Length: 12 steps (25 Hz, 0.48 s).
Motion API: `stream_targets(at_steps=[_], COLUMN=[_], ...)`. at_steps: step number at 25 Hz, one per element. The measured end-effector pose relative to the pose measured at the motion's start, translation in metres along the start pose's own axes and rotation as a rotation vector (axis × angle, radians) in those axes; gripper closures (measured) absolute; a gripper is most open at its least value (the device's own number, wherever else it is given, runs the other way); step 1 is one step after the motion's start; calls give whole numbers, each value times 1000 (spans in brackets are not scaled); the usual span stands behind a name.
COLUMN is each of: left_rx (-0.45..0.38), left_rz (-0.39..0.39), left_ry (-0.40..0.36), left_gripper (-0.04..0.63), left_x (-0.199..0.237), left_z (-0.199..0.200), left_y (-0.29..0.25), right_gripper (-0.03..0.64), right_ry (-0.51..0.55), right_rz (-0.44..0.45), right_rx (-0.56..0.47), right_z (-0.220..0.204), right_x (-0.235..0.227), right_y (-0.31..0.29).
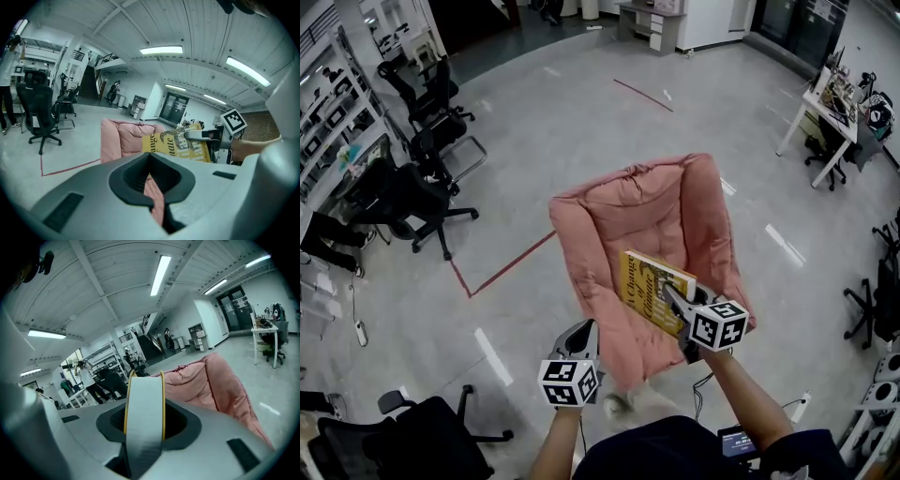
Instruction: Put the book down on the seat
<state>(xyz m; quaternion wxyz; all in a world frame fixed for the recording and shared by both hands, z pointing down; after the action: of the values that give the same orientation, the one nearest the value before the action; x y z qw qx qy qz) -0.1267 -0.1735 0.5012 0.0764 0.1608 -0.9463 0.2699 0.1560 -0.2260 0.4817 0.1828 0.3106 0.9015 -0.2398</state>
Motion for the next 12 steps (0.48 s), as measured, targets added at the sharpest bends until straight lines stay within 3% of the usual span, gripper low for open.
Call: stream_targets(at_steps=[12], left_rx=[88], left_rz=[31], left_ry=[27], left_gripper=[591], left_x=[11], left_z=[-22], left_y=[-33], right_gripper=[466], right_ry=[-17], right_rz=[-7], right_rx=[74], right_z=[-13], right_x=[-24], right_y=[-32])
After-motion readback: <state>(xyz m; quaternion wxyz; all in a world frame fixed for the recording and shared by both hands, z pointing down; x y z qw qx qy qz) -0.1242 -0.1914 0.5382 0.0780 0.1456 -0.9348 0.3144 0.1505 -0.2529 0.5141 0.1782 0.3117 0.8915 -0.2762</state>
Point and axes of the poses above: the fingertips, and each gripper's own axes: y backward along the fingers, x to its left, z out of its top, the point moved 10 cm from there along y, backward along the fingers, and after that the axes turned 12 degrees about z, right-handed, at the moved point
